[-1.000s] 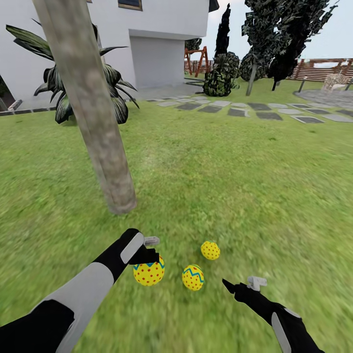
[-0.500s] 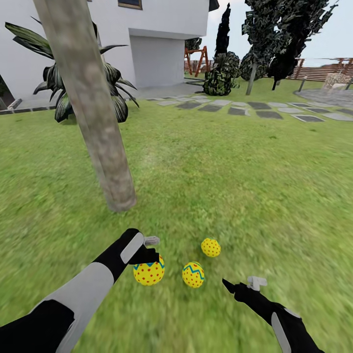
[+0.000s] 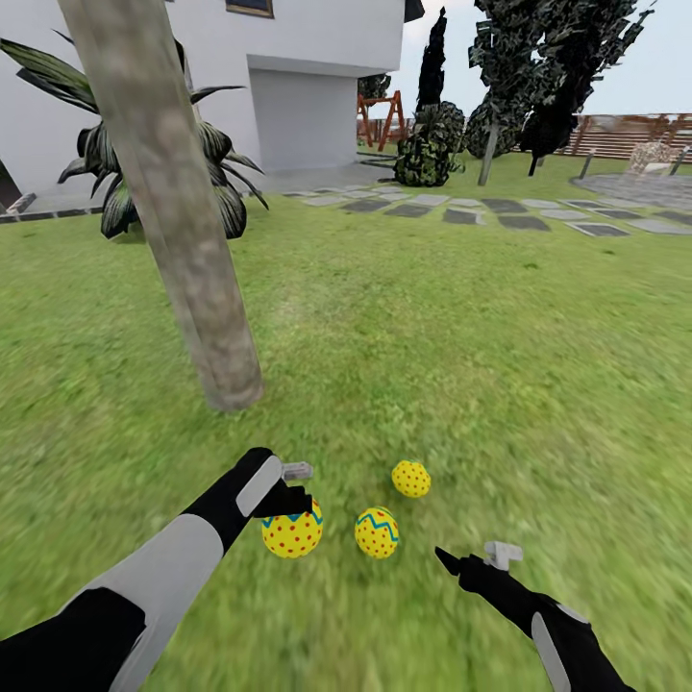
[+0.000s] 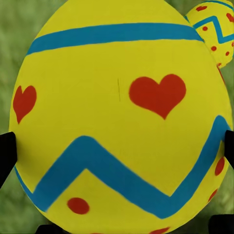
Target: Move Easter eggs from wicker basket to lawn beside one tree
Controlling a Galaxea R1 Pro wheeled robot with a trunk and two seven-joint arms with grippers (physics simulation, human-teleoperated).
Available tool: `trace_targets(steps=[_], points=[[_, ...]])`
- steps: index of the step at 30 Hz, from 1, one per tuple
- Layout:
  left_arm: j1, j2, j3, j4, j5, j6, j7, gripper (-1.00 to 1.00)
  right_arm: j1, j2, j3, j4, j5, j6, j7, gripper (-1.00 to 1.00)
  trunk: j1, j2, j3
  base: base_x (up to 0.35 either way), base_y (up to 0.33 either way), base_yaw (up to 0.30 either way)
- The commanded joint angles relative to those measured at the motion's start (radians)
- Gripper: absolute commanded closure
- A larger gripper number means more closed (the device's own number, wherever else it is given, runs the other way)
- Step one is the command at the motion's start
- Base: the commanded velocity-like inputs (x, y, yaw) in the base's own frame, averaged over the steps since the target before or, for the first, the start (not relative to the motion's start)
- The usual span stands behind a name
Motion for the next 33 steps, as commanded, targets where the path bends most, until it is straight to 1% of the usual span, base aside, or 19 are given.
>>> trace_targets(steps=[1, 18, 23, 27, 33], points=[[-0.001, 0.0, -0.004, -0.001, 0.01, 0.001, 0.007, 1.0, -0.001, 0.0, -0.003, 0.0, -0.008, 0.009, 0.004, -1.0, 0.004, -0.008, -0.004, 0.0, 0.0, -0.001], [-0.001, 0.002, -0.005, -0.002, 0.01, -0.007, 0.007, 1.0, -0.001, 0.0, -0.003, 0.0, -0.008, 0.008, 0.005, -1.0, 0.069, -0.127, -0.057, 0.0, 0.0, 0.0], [-0.001, 0.003, -0.006, 0.0, 0.01, -0.036, 0.007, 1.0, -0.001, 0.0, -0.001, 0.0, -0.007, 0.009, 0.004, -1.0, 0.088, -0.162, -0.073, 0.0, 0.0, 0.0], [-0.001, 0.004, -0.007, 0.002, 0.008, -0.104, 0.008, 1.0, -0.001, 0.0, -0.001, 0.0, -0.007, 0.009, 0.004, -1.0, 0.103, -0.19, -0.085, 0.0, 0.0, 0.0], [-0.001, 0.004, -0.008, 0.002, 0.006, -0.155, 0.007, 1.0, -0.001, 0.0, -0.001, 0.0, -0.007, 0.009, 0.005, -1.0, 0.126, -0.232, -0.104, 0.0, 0.0, 0.0]])
